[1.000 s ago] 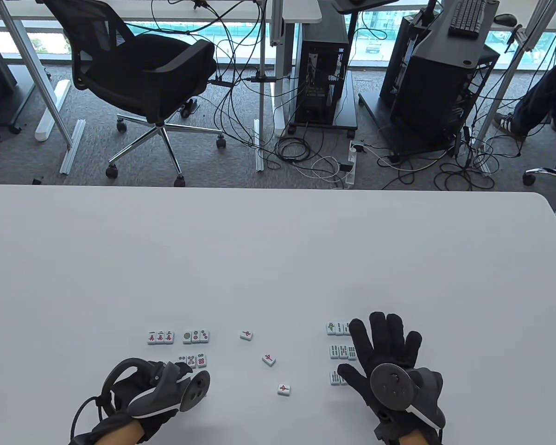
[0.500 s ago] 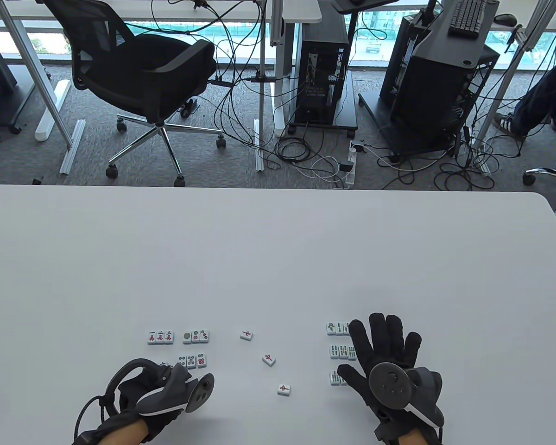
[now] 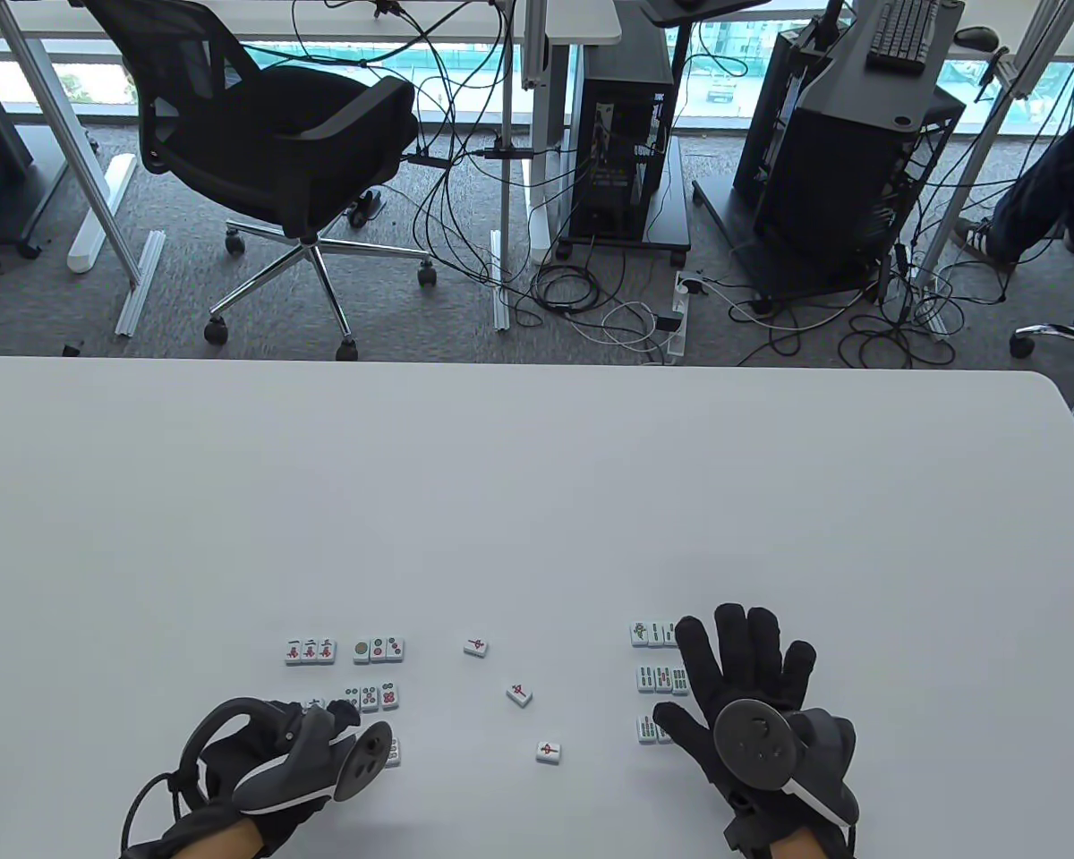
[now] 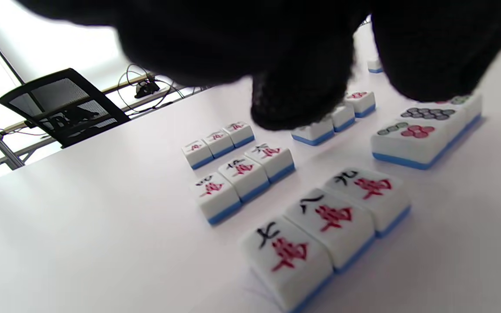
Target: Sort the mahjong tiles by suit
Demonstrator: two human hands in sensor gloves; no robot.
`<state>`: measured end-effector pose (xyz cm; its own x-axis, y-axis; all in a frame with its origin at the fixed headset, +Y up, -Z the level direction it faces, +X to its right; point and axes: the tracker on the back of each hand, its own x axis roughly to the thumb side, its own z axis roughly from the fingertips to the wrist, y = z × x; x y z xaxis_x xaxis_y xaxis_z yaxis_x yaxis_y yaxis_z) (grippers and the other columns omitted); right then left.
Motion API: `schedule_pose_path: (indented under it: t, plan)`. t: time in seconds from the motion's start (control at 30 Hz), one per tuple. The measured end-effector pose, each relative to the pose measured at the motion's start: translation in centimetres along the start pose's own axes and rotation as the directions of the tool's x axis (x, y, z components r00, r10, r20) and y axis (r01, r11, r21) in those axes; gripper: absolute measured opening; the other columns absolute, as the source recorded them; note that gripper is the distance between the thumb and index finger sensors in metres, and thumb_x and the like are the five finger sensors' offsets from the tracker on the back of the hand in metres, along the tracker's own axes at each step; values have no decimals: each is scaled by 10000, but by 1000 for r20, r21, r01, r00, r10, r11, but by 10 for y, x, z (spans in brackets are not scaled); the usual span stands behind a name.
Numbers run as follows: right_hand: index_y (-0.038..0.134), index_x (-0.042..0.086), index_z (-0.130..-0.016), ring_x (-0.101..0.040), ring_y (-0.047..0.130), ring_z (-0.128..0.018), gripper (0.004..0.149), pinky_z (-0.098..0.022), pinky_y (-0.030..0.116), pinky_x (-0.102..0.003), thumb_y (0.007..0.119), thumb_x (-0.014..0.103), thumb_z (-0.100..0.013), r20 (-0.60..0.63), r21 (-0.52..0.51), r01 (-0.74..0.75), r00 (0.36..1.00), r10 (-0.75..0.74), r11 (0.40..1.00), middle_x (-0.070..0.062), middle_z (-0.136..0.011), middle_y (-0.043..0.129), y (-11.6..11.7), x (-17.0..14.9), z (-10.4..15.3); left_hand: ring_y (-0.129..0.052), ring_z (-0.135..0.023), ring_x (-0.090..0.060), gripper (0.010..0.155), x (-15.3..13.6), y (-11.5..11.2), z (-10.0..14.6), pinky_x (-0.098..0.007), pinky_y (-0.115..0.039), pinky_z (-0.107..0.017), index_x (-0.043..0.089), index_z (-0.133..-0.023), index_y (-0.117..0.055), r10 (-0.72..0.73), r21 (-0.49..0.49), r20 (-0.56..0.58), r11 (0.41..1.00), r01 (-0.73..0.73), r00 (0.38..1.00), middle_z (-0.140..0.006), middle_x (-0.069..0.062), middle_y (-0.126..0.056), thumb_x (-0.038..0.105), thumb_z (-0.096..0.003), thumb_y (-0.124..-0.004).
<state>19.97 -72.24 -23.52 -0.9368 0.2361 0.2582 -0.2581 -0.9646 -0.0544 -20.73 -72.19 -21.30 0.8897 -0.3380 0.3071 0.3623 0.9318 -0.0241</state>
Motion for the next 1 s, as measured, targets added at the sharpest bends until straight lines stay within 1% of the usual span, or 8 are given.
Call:
schedule_pose_path:
  t: [0.1,0.23,0.3,0.5,0.63,0.73,0.87,1.0]
  plan:
    - [172,349,-1097,-440,27,-1038,805,-697,126,-731,587,640,-471,-6,0,-4,1000,4,1000,-131,-1178,92,0,-1,0,-1004,-254,-127,720,-20,13,8,-362,-856,-277,244,-898,-773,11,51,-50,999,-9,999,-517,122,-1008,585,-271,-870]
    - [172,349,-1096,-440,27,-1037,806,-696,125,-731,587,640,-470,-13,0,-6,1000,6,1000,-132,-1177,91,-1,-2,0,-1023,-498,-177,787,-52,29,21,-429,-834,-427,286,-965,-692,86,176,-138,982,-61,987,-740,83,-962,627,-272,-841]
    - [172,348,-1097,-440,28,-1037,805,-696,126,-731,587,640,-471,-14,0,-8,1000,8,1000,-132,-1177,90,0,-2,0,-1032,-538,-185,792,-64,33,27,-424,-834,-420,285,-967,-693,145,246,-170,964,-101,975,-777,73,-957,650,-275,-818]
    - [170,347,-1095,-440,24,-1034,805,-694,125,-731,586,640,-471,-23,4,-14,1000,14,1000,-134,-1175,89,0,-4,0,-946,-793,-226,827,-84,26,34,-481,-782,-539,309,-1017,-614,293,353,-198,912,-210,935,-996,29,-803,713,-304,-726]
    - [169,346,-1095,-440,20,-1033,807,-694,125,-731,587,640,-471,-28,6,-14,999,14,1000,-133,-1174,88,-1,-4,0,-778,-984,-256,873,-87,7,28,-554,-661,-685,325,-1058,-522,394,348,-176,882,-317,902,-1132,9,-598,762,-312,-647]
    - [169,346,-1095,-441,20,-1032,808,-694,126,-731,587,640,-470,-29,8,-17,999,18,1000,-134,-1174,87,0,-4,0,-456,-1151,-278,916,-87,-7,21,-612,-465,-785,362,-1088,-379,413,343,-170,876,-340,894,-1204,22,-328,801,-310,-582]
    - [168,347,-1095,-440,20,-1032,808,-694,126,-731,586,642,-470,-30,14,-22,999,22,1000,-134,-1174,87,0,-4,0,-136,-1173,-269,941,-85,-26,16,-619,-276,-819,390,-1090,-238,396,294,-167,894,-337,903,-1188,51,-88,825,-309,-533]
    - [167,347,-1095,-439,20,-1033,808,-694,126,-731,586,641,-470,-30,18,-23,999,23,1000,-133,-1174,86,0,-4,0,-23,-1151,-254,950,-85,-37,16,-611,-194,-818,404,-1080,-170,374,258,-185,911,-322,909,-1162,67,13,835,-306,-514]
